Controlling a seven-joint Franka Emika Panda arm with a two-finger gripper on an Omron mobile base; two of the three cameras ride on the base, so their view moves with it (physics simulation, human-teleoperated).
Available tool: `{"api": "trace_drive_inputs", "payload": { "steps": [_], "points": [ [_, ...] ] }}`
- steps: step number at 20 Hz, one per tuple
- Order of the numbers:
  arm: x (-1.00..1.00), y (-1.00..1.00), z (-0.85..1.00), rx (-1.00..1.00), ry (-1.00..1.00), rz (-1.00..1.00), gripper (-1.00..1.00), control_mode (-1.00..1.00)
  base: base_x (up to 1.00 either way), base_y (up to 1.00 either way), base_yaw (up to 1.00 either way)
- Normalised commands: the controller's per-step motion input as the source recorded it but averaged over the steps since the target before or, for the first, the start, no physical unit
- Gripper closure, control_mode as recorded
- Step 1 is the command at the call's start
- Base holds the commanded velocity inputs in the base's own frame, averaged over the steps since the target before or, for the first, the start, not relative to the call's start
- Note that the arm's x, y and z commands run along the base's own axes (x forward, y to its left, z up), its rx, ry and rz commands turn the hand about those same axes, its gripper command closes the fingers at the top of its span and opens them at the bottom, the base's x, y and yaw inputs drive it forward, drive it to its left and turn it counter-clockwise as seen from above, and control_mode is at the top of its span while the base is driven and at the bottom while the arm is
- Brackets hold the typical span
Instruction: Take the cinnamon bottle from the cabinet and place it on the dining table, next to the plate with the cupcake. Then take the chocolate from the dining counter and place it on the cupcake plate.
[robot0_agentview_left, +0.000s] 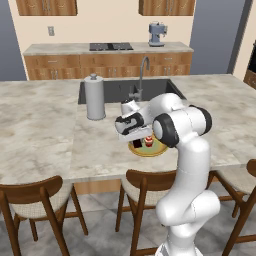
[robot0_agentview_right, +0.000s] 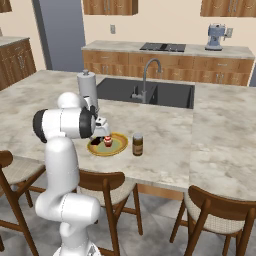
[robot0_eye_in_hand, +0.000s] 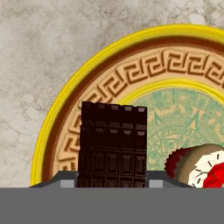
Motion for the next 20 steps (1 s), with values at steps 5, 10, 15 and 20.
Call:
{"api": "trace_drive_inputs", "payload": {
  "steps": [5, 10, 15, 20],
  "points": [
    [-0.06, -0.19, -0.02, 0.00, 0.00, 0.01, -1.00, -1.00, 0.00, 0.00, 0.00],
    [-0.12, -0.16, 0.08, 0.00, 0.00, 0.00, -1.00, -1.00, 0.00, 0.00, 0.00],
    [-0.04, -0.02, 0.27, 0.00, -0.02, 0.00, -1.00, -1.00, 0.00, 0.00, 0.00],
    [-0.18, 0.07, 0.41, 0.05, -0.04, 0.00, -1.00, -1.00, 0.00, 0.00, 0.00]
  ]
}}
